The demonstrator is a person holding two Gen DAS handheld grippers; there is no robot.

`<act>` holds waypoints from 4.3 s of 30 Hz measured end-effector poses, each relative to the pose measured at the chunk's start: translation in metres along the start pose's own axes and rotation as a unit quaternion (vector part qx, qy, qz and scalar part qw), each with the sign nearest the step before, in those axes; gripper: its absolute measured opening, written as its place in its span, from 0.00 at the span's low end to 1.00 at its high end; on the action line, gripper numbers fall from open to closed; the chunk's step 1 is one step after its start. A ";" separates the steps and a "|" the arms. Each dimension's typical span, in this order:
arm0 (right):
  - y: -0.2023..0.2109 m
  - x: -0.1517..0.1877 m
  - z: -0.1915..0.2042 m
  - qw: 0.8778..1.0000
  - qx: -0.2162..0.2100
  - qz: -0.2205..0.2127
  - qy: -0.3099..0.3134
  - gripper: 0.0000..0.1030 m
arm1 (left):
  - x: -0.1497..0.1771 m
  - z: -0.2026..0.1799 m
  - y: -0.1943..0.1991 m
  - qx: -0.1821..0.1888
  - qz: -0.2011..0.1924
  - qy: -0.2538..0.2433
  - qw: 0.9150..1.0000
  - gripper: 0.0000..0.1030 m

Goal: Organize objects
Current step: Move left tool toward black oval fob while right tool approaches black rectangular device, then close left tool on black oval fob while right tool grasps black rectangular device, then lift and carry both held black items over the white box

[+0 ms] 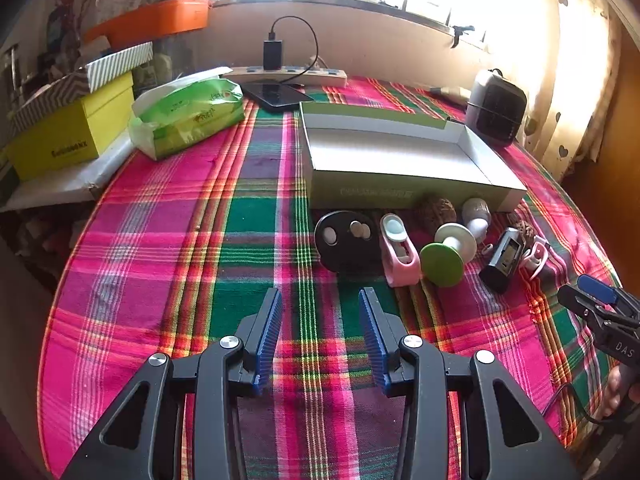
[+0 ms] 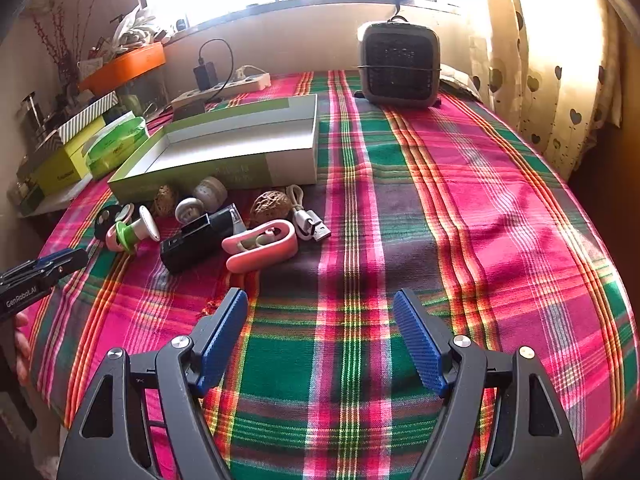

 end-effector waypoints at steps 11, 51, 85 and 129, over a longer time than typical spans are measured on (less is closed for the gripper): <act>-0.006 -0.007 0.019 0.999 -0.031 0.012 0.034 0.74 | -0.028 -0.002 -0.016 0.025 0.005 -0.021 0.999 0.37; -0.022 -0.027 0.066 0.994 0.075 0.035 0.069 0.74 | -0.048 0.004 -0.038 0.007 0.016 -0.027 0.999 0.37; -0.036 -0.036 0.076 0.994 -0.034 0.037 0.100 0.46 | -0.051 0.004 -0.039 0.002 0.016 -0.028 0.999 0.37; -0.019 -0.040 0.072 0.995 -0.050 0.014 0.084 0.28 | -0.053 0.007 0.000 0.026 -0.013 -0.016 0.999 0.24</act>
Point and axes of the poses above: each gripper's, at about its wrist camera, not at the fingertips, and y roughly against the way its jaws point, z to its left, x to its underside, the point moved 4 cm from there along -y, roughly the way its jaws point, and after that the axes turned 13 degrees about z, right-handed, at the moved point
